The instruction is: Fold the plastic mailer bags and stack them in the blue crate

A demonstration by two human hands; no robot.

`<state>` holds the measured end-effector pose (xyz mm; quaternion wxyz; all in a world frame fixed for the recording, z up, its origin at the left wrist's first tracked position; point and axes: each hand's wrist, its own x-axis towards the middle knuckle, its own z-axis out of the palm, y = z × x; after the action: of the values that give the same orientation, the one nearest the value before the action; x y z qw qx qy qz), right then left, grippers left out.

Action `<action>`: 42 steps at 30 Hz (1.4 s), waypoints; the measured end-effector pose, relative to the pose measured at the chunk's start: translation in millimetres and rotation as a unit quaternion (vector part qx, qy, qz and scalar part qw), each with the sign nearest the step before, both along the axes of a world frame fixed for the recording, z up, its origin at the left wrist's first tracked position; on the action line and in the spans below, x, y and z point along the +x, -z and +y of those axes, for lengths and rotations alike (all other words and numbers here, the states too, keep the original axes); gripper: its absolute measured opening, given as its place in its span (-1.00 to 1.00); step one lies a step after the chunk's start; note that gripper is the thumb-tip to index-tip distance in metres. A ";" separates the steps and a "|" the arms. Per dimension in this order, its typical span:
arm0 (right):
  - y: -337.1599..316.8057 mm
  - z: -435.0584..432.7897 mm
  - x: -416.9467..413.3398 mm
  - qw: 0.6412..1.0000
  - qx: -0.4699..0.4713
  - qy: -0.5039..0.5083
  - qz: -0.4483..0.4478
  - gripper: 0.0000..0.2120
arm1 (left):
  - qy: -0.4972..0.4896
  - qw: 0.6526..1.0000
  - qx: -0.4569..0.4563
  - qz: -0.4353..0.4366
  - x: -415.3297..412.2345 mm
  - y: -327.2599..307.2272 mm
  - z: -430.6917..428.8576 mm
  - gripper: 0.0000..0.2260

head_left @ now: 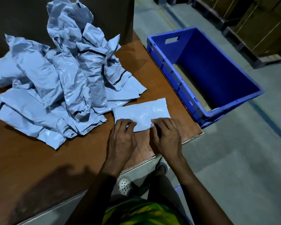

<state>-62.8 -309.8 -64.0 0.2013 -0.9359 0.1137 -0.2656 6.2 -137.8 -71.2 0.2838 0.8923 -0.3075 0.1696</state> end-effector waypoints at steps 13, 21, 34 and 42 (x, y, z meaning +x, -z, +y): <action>-28.1 12.2 48.5 0.995 -0.001 -0.088 0.038 -0.86 | 0.020 0.995 0.068 0.075 -9.2 -13.1 10.2 -0.55; -12.8 12.4 54.0 0.998 0.002 -0.055 0.030 -0.84 | -0.041 0.995 -0.034 0.086 5.5 -31.4 4.9 -0.62; -27.2 -0.9 111.1 0.927 -0.041 -0.351 0.127 -0.66 | -0.027 0.994 0.045 0.098 -15.7 -0.1 6.5 -0.60; -5.6 -2.0 104.4 0.942 0.011 -0.320 0.103 -0.67 | -0.058 0.987 -0.004 0.151 -5.5 -16.6 11.2 -0.57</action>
<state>41.6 -311.8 -58.4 0.2729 -0.9430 -0.1691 -0.0877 0.6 -126.6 -54.6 0.3202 0.9228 -0.2083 0.0499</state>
